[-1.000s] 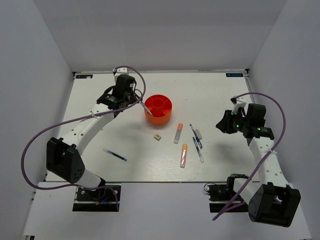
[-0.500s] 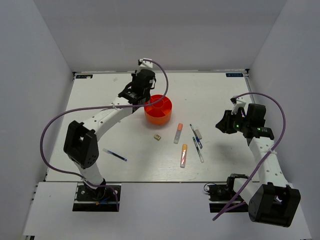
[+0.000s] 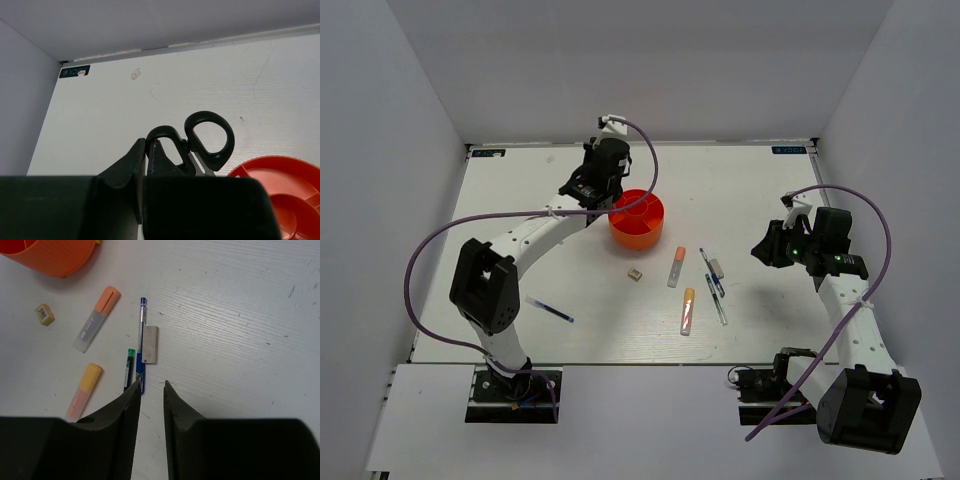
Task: Sort the stationery into containers
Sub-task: Place the scissors in the storage box.
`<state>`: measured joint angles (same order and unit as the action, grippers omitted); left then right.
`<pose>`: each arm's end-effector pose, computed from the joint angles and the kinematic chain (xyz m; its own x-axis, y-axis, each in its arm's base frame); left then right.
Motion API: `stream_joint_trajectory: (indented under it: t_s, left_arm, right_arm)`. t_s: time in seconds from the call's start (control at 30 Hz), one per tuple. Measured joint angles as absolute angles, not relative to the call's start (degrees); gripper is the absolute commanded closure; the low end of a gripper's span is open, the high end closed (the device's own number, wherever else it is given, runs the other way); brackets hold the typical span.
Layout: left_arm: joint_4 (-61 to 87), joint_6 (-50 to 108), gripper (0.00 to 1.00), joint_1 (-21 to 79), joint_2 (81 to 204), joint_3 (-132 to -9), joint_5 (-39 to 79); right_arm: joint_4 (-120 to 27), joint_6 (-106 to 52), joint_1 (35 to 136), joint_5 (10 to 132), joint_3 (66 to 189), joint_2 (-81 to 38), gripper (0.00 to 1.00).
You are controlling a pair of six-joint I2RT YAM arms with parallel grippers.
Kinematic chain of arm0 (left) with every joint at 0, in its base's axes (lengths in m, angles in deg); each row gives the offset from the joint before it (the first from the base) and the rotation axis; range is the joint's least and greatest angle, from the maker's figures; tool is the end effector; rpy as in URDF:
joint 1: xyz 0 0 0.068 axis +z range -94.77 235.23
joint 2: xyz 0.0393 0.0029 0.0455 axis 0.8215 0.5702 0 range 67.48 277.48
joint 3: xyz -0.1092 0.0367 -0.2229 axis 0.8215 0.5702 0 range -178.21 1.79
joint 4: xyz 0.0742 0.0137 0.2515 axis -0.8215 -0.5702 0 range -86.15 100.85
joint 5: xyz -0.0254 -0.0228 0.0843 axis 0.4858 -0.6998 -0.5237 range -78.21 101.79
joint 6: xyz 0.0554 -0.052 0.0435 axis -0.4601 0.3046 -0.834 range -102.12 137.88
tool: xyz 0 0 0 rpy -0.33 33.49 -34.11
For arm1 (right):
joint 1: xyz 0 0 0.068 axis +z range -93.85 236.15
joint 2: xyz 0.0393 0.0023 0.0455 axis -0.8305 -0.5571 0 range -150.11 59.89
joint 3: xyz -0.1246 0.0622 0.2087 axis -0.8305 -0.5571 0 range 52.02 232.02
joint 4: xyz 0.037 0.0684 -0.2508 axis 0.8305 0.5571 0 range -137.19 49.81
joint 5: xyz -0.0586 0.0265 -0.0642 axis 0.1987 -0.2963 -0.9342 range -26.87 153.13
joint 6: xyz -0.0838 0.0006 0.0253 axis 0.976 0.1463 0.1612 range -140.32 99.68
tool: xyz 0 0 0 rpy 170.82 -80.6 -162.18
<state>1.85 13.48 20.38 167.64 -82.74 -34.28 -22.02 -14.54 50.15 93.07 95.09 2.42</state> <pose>0.3866 -0.2010 0.2892 -0.3517 0.3099 -0.8833 -0.1140 0.9224 0.3690 0.2551 0.0121 0.2238 -0.6008 -0.0246 -0.7990 -0.3545 0.9041 0.2387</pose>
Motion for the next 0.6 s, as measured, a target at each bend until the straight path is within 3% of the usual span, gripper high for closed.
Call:
stream_joint_trajectory:
  t_s: [0.4, 0.53, 0.6]
  left_arm:
    - [1.90, 16.32, 1.00, 20.03, 170.68, -79.85, -33.88]
    - [2.05, 16.54, 0.88, 19.05, 170.72, -78.74, -33.86]
    - [2.27, 16.67, 0.75, 18.46, 170.72, -77.95, -33.86]
  right_arm:
    - [-22.02, -14.56, 50.15, 93.04, 95.09, 2.42, 0.70]
    - [-22.02, -14.54, 50.15, 93.04, 95.09, 2.42, 0.69]
    - [-22.02, -14.56, 50.15, 93.04, 95.09, 2.42, 0.67]
